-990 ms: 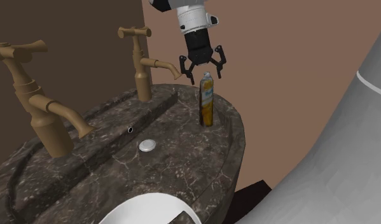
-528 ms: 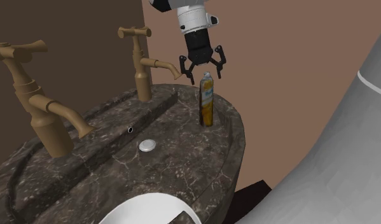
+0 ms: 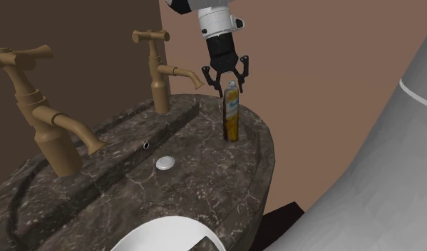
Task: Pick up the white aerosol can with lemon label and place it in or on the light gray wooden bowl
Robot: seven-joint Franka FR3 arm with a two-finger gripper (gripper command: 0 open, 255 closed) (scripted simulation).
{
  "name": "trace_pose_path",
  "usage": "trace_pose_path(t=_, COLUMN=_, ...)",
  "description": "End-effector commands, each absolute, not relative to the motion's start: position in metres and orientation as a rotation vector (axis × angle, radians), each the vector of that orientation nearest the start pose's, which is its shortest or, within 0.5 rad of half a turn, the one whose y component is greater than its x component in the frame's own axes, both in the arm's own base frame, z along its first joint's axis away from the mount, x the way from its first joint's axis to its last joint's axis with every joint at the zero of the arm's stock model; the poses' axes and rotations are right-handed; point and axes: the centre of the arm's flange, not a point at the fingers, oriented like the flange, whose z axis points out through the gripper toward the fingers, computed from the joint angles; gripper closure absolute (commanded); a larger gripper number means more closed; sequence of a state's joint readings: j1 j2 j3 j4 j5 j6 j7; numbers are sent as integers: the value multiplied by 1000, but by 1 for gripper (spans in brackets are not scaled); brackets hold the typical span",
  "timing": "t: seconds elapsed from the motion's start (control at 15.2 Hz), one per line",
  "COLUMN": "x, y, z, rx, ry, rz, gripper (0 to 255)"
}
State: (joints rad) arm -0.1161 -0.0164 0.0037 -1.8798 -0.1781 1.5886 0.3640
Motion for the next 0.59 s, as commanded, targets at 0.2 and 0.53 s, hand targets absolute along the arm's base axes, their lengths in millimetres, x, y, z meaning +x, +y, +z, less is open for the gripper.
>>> trace_pose_path(t=0.2, x=519, y=-78, z=501, rx=-3240, ry=741, rz=429, gripper=255)
trace_pose_path(t=0.53, x=519, y=-78, z=527, rx=-3240, ry=741, rz=429, gripper=255)
